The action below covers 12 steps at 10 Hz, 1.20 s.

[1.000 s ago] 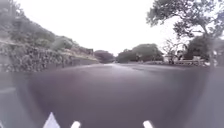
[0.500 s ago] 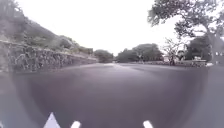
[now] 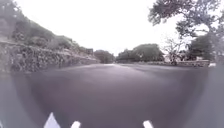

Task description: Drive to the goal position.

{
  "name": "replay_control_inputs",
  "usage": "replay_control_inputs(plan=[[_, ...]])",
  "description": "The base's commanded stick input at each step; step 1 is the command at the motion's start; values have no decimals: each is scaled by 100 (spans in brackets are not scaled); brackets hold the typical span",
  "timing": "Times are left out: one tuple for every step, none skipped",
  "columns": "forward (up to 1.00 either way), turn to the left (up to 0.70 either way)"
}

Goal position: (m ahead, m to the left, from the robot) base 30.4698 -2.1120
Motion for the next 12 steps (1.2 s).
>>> replay_control_inputs(plan=[[70, 0], [70, 0], [70, 0], [70, 0], [70, 0], [70, 0], [70, 0], [70, 0], [70, 0], [70, 0], [70, 0], [70, 0]])
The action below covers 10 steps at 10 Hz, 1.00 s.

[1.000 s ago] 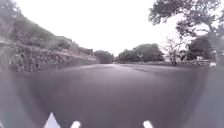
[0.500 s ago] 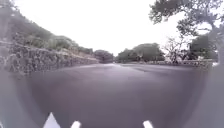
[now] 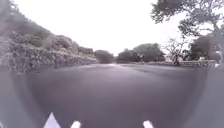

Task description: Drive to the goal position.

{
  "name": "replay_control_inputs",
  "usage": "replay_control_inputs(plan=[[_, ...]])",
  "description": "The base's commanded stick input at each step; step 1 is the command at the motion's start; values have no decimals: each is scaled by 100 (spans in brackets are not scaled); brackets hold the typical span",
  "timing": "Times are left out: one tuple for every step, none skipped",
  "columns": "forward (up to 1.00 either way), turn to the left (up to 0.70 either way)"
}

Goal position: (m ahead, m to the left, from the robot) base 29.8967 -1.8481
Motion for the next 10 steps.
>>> replay_control_inputs(plan=[[70, 0], [70, 0], [70, 0], [70, 0], [70, 0], [70, 0], [70, 0], [70, 0], [70, 0], [70, 0]])
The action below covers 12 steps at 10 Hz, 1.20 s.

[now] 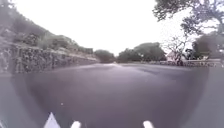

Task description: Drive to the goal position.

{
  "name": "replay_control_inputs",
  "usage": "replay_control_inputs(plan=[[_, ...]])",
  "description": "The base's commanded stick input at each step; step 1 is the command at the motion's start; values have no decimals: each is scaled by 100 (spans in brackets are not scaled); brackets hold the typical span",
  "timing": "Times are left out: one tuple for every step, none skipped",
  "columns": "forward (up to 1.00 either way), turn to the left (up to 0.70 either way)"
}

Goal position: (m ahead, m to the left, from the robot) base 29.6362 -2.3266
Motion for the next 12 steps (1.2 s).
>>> replay_control_inputs(plan=[[70, 0], [70, 0], [70, 0], [70, 0], [70, 0], [70, 0], [70, 0], [70, 0], [70, 0], [70, 0], [70, 0], [70, 0]])
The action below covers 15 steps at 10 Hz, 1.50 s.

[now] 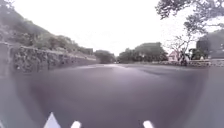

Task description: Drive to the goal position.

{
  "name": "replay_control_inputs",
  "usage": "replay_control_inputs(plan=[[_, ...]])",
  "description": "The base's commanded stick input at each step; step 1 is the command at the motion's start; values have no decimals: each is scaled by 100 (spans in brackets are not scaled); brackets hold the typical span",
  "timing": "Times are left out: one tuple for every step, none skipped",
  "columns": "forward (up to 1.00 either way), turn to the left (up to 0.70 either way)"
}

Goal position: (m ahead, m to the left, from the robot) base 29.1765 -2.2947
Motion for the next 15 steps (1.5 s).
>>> replay_control_inputs(plan=[[70, 0], [70, 0], [70, 0], [70, 0], [70, 0], [70, 0], [70, 0], [70, 0], [70, 0], [70, 0], [70, 0], [70, 0], [70, 0], [70, 0], [70, 0]])
